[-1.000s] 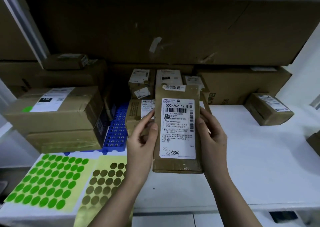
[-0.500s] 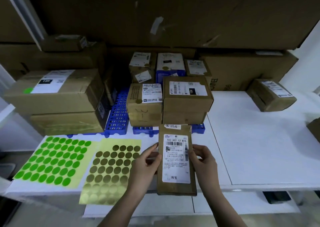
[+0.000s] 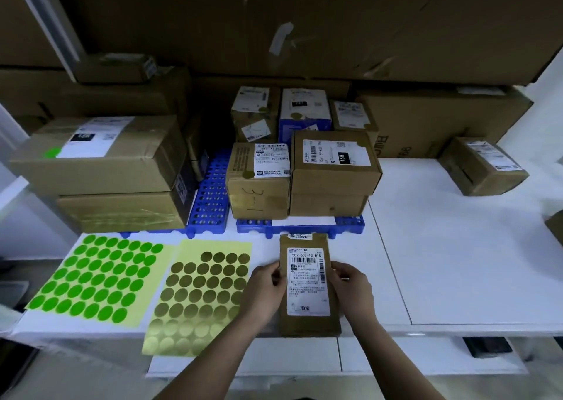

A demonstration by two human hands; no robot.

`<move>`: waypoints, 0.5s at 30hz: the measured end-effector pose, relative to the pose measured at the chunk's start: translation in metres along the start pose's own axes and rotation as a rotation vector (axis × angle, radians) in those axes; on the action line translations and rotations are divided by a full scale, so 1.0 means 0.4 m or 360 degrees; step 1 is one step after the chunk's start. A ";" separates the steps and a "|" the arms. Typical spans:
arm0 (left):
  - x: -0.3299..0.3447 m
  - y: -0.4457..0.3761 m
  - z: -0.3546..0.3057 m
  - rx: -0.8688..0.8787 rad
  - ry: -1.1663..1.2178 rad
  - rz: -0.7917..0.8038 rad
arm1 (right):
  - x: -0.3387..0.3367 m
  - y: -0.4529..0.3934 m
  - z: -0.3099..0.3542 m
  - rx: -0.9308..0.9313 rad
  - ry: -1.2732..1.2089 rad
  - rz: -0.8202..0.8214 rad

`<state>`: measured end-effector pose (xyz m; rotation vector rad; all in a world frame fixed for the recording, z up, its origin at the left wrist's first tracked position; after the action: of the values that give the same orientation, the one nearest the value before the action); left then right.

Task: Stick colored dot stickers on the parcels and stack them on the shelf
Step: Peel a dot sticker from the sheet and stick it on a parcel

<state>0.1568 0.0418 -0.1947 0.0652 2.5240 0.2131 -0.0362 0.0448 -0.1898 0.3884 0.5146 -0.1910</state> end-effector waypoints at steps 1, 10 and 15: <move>0.004 -0.011 0.010 0.0003 -0.0034 -0.0010 | 0.002 -0.003 0.005 -0.0002 0.0013 0.0012; 0.002 -0.020 -0.018 0.0006 0.0045 0.0035 | 0.011 -0.039 -0.002 0.0042 0.0184 0.0050; -0.035 -0.003 0.003 -0.0013 0.0189 0.0029 | -0.016 -0.040 0.003 0.0044 0.0192 -0.0086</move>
<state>0.1689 0.0394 -0.1879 0.0748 2.6414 0.2409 -0.0457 0.0303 -0.1907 0.4151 0.6421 -0.2281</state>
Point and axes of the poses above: each hand's wrist, its own y-axis away from the middle knuckle, its own x-axis out of the palm, z = x × y, the point moved 9 cm from there along -y, towards the middle knuckle, and after that the axes turned 3 degrees about x, right-handed, at the moved point
